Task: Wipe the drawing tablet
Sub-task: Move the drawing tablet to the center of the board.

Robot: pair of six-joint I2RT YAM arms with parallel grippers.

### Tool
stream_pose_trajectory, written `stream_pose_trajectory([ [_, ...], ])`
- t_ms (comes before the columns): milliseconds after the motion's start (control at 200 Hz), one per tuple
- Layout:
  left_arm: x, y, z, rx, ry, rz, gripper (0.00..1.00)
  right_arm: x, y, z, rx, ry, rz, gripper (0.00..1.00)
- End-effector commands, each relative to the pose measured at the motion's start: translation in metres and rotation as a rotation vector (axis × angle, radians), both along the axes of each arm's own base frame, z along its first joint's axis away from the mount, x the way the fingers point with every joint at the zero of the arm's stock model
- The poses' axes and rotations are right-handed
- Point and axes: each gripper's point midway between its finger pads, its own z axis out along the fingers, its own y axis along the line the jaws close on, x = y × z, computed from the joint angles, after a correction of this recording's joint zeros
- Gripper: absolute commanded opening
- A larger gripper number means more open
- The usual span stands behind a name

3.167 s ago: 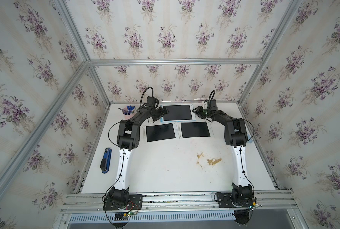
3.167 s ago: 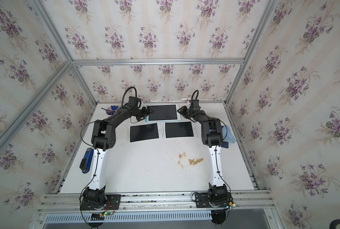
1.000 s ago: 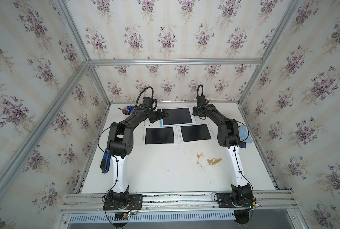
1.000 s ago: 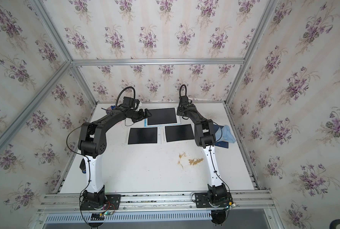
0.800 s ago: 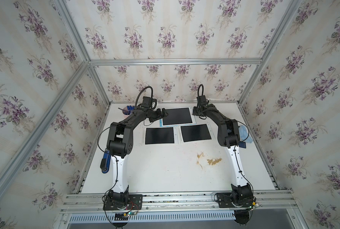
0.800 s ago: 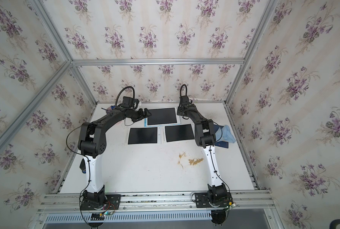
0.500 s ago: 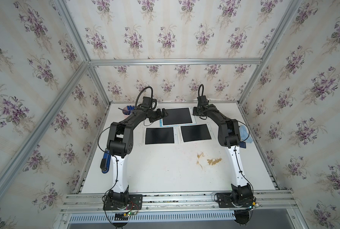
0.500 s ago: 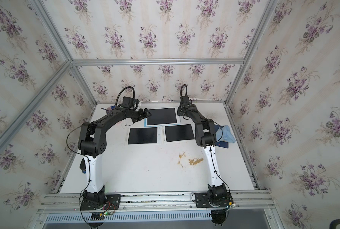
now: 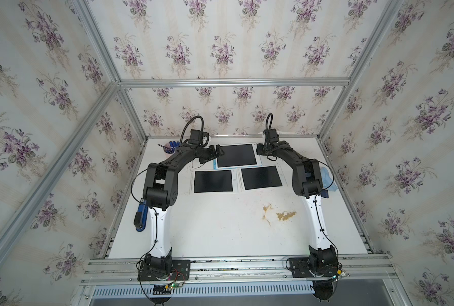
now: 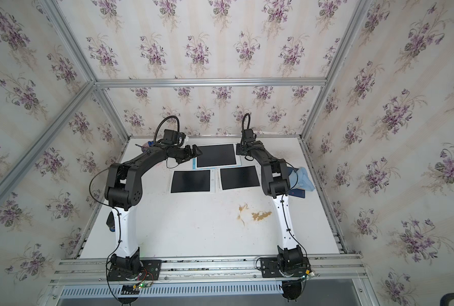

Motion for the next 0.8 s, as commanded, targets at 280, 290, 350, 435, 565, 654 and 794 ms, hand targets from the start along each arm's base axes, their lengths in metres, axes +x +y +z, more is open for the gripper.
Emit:
stream_pose_trajectory([
  [280, -0.003, -0.003, 0.008, -0.025, -0.013, -0.008, 1.0, -0.05, -0.017, -0.024, -0.034, 0.199, 0.0, 0.53],
  [290, -0.003, -0.003, 0.008, -0.025, -0.013, -0.008, 1.0, -0.05, -0.018, -0.024, -0.035, 0.199, 0.0, 0.52],
  [350, -0.003, -0.003, 0.007, -0.026, -0.011, -0.006, 1.0, -0.051, -0.017, -0.025, -0.032, 0.2, 0.003, 0.52],
  [435, -0.005, -0.003, 0.007, -0.029, -0.008, -0.006, 1.0, -0.053, -0.018, -0.026, -0.038, 0.206, 0.004, 0.52],
  [565, -0.007, -0.003, 0.008, -0.031, -0.012, -0.005, 1.0, -0.053, -0.018, -0.029, -0.04, 0.21, 0.005, 0.53],
  [654, -0.007, -0.003, 0.009, -0.032, -0.015, -0.005, 1.0, -0.05, -0.016, -0.029, -0.034, 0.212, 0.001, 0.53],
  [794, -0.007, -0.003, 0.012, -0.034, -0.019, -0.008, 1.0, -0.051, -0.018, -0.046, -0.042, 0.25, -0.007, 0.53],
])
